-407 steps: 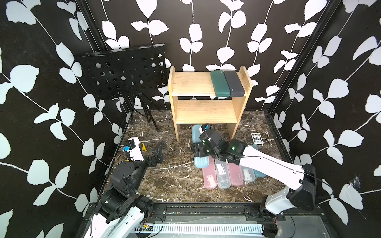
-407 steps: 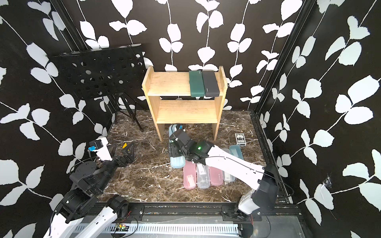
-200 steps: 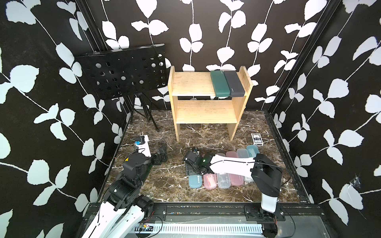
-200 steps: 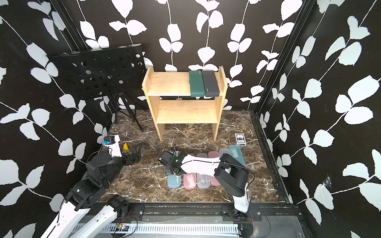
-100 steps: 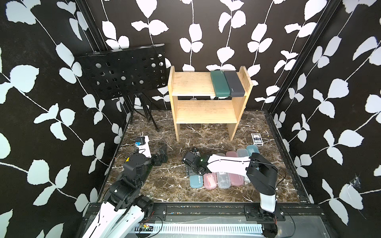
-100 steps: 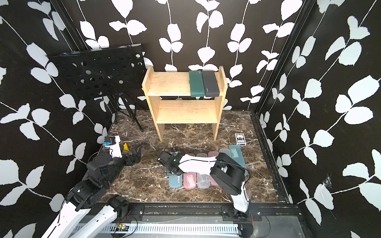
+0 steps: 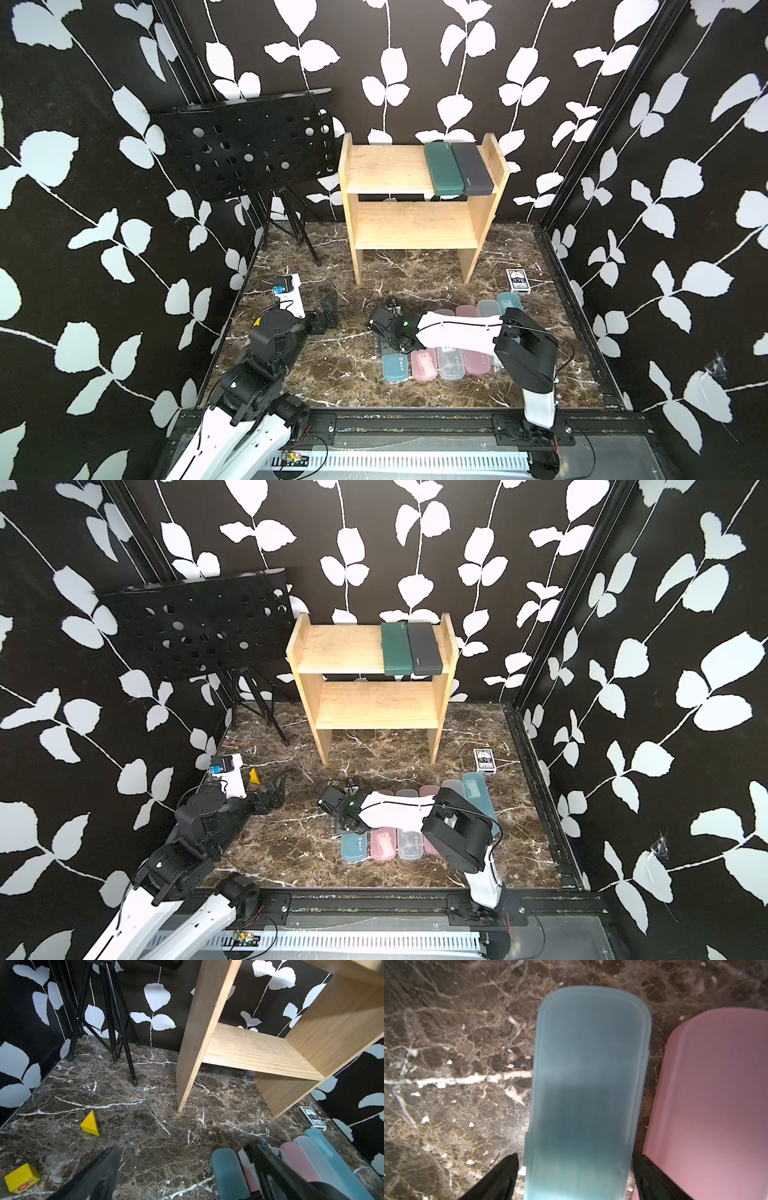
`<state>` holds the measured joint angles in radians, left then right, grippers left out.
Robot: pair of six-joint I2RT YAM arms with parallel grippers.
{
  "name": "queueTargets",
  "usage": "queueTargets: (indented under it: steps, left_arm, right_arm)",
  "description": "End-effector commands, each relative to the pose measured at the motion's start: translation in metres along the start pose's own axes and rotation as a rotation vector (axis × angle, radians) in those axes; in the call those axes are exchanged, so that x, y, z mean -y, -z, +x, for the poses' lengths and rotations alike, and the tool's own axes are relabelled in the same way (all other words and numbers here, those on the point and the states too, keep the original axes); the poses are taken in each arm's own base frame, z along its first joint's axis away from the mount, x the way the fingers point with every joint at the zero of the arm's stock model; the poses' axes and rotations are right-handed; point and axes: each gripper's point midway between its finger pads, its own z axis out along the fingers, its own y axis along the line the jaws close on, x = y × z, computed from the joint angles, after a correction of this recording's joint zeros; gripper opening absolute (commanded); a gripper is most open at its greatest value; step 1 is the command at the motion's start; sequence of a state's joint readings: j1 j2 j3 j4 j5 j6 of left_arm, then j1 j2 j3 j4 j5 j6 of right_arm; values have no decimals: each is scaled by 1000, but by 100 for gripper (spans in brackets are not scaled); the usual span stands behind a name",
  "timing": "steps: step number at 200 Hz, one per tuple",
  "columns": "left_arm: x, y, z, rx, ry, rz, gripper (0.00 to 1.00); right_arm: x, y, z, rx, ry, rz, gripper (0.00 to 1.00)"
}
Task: Remove the pencil cases from the shelf
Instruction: Place the pencil case at the center of the board.
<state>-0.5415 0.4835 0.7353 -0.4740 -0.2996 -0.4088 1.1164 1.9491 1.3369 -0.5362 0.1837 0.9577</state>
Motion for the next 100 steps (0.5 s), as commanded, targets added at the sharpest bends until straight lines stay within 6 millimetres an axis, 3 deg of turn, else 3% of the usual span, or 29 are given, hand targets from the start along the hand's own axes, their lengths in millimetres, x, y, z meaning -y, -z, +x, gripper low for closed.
queueTargets:
  steps: [1, 25, 54, 68, 76, 84, 100]
  left_arm:
    - [5, 0, -4, -7, 20, 20, 99]
    - [21, 2, -20, 9, 53, 85, 99]
    - [62, -1, -40, -14, 147, 260, 99]
    - [85, -5, -50, -35, 204, 358, 99]
    - [98, -7, -57, -43, 239, 413, 99]
    - [112, -9, -65, -52, 275, 473, 99]
    - [137, -18, -77, -74, 350, 573, 99]
  right_arm:
    - [-14, 32, -28, 103, 16, -65, 90]
    - [-23, 72, -53, 225, 43, -134, 92]
    - [-17, 122, -77, 344, 55, -168, 97]
    - [-1, 133, -84, 369, 39, -159, 97]
    - [11, 154, -92, 405, 12, -176, 98]
    - [30, 153, -88, 397, 3, -149, 98]
    - [64, 169, -89, 419, -31, -117, 98]
